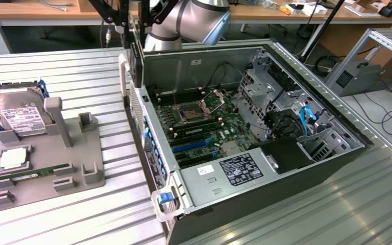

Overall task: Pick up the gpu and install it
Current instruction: 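Pick up the gpu and move the gpu toward the slot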

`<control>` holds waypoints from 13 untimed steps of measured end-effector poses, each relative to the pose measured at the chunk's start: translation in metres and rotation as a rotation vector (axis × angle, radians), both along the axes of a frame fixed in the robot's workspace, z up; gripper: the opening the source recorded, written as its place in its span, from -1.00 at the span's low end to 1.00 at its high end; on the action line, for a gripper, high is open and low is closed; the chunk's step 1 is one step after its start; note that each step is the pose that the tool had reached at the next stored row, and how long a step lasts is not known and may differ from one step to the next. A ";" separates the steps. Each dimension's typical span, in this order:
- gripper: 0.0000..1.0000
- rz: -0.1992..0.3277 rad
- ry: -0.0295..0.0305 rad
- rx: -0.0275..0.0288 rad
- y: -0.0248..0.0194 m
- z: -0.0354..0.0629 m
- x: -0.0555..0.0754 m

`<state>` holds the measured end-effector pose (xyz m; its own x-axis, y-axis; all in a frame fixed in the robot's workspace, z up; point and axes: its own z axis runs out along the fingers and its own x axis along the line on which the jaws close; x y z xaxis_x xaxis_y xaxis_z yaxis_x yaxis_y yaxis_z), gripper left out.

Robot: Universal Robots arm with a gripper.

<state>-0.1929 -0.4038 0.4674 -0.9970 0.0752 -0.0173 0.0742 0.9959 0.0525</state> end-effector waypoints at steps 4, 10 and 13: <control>-0.46 0.000 0.0002 0.0000 0.0000 0.0000 0.006; -0.46 0.000 0.0004 0.0000 0.0000 0.0000 0.014; -0.46 0.000 0.0006 -0.0001 0.0000 0.0000 0.016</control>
<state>-0.1766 -0.4038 0.4674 -0.9970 0.0752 -0.0168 0.0742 0.9959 0.0524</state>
